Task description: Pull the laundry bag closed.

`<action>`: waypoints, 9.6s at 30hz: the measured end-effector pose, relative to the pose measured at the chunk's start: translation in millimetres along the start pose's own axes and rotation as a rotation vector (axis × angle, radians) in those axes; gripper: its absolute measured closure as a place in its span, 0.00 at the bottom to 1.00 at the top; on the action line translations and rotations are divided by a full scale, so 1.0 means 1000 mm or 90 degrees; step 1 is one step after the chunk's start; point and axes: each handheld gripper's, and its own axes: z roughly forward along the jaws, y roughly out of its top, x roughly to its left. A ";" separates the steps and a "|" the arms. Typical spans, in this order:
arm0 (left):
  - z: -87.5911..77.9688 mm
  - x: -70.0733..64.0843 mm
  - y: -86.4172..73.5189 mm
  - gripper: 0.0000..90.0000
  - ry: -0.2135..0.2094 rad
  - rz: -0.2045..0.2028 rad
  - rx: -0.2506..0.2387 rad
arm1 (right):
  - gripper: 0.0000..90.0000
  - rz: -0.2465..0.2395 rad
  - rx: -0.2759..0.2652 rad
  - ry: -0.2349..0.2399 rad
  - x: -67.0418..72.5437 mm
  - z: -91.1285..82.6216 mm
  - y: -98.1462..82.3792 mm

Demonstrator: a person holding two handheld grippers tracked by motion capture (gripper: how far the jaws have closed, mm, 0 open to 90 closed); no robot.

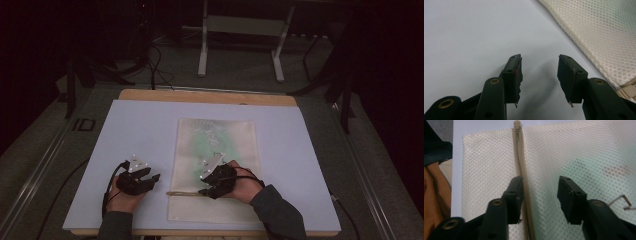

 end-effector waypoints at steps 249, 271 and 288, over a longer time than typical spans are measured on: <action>0.011 -0.058 0.011 0.99 -0.132 0.101 0.060 | 0.92 -0.036 0.043 0.033 0.019 0.036 0.013; 0.011 -0.057 0.012 0.99 -0.133 0.100 0.061 | 0.92 -0.030 0.046 0.037 0.016 0.027 0.001; 0.011 -0.057 0.012 0.99 -0.133 0.097 0.061 | 0.92 -0.023 0.046 0.039 0.015 0.021 -0.007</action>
